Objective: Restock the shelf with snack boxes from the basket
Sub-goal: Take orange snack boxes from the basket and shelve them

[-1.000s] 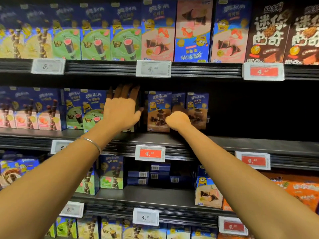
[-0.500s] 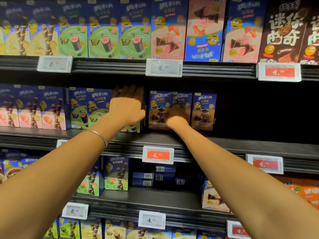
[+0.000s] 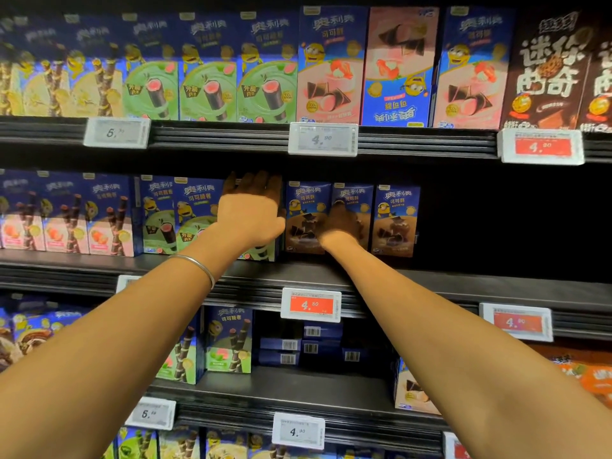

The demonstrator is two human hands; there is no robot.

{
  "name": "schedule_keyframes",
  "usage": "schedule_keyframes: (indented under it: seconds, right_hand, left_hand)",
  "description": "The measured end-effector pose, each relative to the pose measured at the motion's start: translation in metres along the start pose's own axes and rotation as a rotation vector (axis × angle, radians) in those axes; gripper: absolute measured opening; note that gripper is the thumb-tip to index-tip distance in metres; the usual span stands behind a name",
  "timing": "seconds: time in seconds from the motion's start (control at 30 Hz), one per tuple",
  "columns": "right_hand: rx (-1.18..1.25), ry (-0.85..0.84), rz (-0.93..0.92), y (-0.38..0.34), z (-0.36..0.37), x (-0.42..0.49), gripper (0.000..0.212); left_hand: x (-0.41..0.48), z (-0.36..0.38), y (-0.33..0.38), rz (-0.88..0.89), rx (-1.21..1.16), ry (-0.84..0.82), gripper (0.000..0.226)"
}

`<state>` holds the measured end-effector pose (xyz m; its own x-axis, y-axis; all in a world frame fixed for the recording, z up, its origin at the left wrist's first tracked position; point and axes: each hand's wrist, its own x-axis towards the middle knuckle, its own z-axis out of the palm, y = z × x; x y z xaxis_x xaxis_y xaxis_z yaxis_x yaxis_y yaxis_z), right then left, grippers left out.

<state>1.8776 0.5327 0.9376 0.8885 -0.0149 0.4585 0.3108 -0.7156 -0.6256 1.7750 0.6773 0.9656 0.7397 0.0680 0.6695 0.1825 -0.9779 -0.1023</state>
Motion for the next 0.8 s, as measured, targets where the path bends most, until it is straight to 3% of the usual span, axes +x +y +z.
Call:
schedule_keyframes:
  seconds: [0.27, 0.37, 0.47, 0.53, 0.6, 0.67, 0.8]
  right_hand:
    - [0.045, -0.087, 0.041, 0.009, -0.013, -0.001, 0.05]
    - [0.253, -0.127, 0.097, 0.015, -0.024, -0.012, 0.051]
    - [0.596, -0.091, 0.19, 0.016, -0.039, -0.035, 0.028]
    - [0.756, -0.078, 0.207, 0.015, -0.053, -0.052, 0.026]
    - [0.846, -0.074, 0.177, 0.014, -0.069, -0.078, 0.032]
    - [0.913, -0.047, 0.103, 0.018, -0.082, -0.115, 0.016]
    - [1.009, 0.061, -0.027, 0.051, -0.083, -0.212, 0.029]
  left_hand:
    - [0.002, -0.001, -0.005, 0.036, -0.05, 0.005, 0.087]
    - [-0.002, -0.009, -0.008, 0.064, -0.104, 0.02, 0.092]
    - [-0.017, -0.021, -0.004, 0.008, -0.204, 0.061, 0.075]
    - [-0.034, -0.025, -0.002, -0.039, -0.332, 0.121, 0.058]
    - [-0.062, -0.024, 0.0, -0.01, -0.539, 0.186, 0.062]
    - [-0.098, -0.022, 0.0, 0.023, -0.759, 0.26, 0.066]
    - [-0.194, 0.008, 0.0, 0.09, -1.094, 0.432, 0.05]
